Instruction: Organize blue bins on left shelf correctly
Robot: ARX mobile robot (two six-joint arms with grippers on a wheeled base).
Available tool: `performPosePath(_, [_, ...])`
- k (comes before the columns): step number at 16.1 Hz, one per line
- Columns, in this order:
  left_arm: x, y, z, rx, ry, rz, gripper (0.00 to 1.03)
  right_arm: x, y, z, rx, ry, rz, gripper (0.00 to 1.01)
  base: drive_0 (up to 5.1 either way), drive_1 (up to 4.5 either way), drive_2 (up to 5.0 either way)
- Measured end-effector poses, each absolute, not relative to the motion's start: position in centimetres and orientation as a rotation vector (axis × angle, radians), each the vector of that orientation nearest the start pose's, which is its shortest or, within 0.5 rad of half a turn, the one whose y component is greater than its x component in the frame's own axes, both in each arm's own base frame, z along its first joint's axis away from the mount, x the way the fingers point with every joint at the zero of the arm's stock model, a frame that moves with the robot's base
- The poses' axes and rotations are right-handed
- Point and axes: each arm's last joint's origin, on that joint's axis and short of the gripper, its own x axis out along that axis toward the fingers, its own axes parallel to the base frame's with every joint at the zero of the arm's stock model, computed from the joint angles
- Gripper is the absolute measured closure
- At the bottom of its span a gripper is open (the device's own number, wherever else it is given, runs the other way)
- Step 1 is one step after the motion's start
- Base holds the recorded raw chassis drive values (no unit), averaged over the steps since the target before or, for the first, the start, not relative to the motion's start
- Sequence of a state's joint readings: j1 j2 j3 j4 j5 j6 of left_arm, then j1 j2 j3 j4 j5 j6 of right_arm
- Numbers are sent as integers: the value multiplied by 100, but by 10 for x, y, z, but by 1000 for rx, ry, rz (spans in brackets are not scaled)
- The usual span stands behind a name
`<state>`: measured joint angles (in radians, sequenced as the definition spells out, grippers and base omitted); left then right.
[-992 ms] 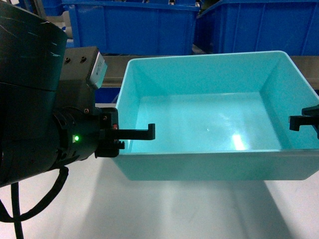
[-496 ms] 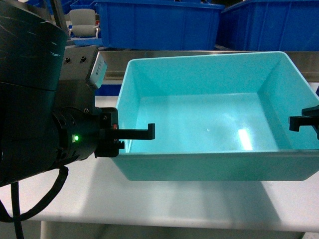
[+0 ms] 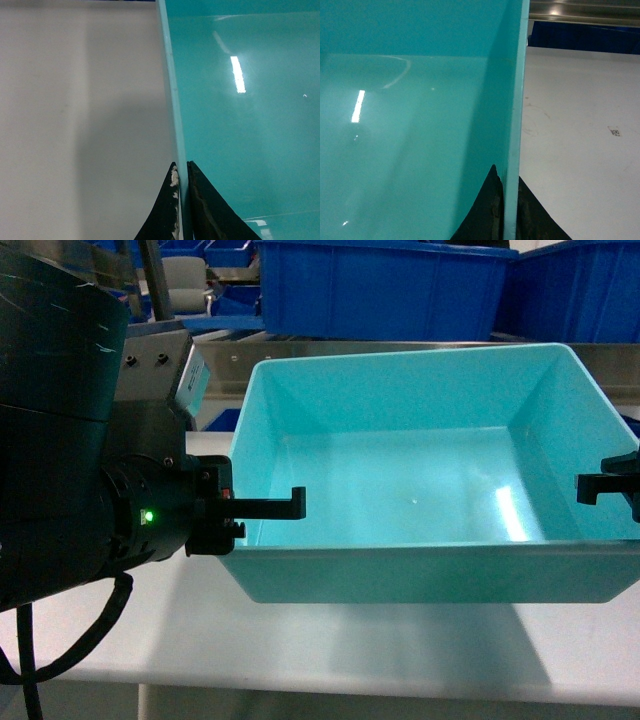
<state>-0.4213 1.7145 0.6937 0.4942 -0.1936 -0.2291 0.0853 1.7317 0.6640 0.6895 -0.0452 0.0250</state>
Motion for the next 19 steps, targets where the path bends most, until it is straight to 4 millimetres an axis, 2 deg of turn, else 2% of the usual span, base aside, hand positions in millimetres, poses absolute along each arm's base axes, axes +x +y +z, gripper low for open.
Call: performPosePath(19, [294,-126,139,-64,524,-165,101,322,29,143,17,381,125,99,-497,247,247])
